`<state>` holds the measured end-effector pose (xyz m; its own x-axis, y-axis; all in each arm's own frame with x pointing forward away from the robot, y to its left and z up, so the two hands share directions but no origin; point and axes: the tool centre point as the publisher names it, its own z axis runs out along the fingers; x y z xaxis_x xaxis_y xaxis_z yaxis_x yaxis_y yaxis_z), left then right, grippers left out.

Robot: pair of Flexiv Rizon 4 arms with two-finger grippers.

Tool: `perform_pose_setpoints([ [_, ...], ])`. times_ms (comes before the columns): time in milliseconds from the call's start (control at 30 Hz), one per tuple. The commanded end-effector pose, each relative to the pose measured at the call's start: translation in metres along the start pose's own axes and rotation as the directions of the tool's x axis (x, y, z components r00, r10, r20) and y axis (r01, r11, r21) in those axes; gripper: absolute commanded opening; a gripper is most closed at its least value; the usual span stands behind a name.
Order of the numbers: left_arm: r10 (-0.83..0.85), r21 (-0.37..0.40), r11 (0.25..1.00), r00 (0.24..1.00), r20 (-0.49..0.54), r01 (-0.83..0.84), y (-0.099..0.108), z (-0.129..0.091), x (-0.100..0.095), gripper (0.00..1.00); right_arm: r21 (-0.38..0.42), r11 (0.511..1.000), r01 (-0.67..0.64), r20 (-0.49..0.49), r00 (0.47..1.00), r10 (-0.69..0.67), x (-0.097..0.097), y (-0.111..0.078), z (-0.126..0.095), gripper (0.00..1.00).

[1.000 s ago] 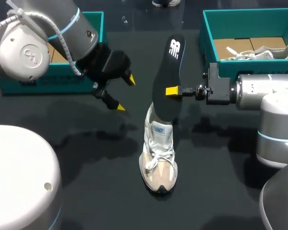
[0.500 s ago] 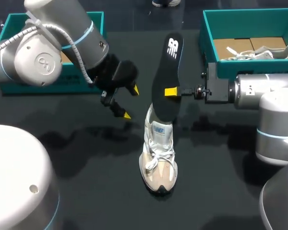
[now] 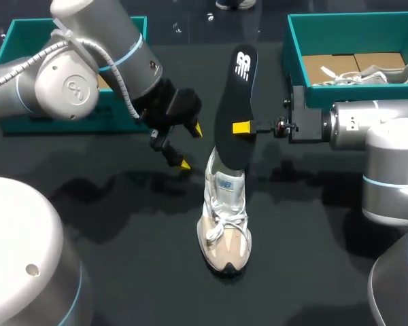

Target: Take the shoe out of the shoebox, open the shoe tongue, remove and reinsert the insole, then place the shoe into the shoebox

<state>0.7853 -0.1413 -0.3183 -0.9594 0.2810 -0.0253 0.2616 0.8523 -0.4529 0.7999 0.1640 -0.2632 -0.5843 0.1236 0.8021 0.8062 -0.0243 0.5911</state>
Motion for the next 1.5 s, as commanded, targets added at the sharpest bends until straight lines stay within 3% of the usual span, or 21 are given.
perform_pose_setpoints([
  [33,0.007,-0.005,1.000,1.000,0.006,-0.007,-0.001,0.017,-0.003,1.00,-0.007,0.999,0.034,-0.017,0.999,-0.034,-0.002,-0.002,0.009,0.00],
  [600,-0.002,-0.026,1.000,1.000,0.007,0.002,0.000,0.037,-0.004,1.00,-0.017,0.995,0.095,-0.017,0.995,-0.095,-0.010,-0.001,0.015,0.00],
  [1500,-0.016,-0.025,1.000,1.000,-0.012,0.016,0.006,0.036,-0.003,1.00,-0.040,0.987,0.155,-0.039,0.987,-0.157,-0.017,0.003,0.021,0.00],
])
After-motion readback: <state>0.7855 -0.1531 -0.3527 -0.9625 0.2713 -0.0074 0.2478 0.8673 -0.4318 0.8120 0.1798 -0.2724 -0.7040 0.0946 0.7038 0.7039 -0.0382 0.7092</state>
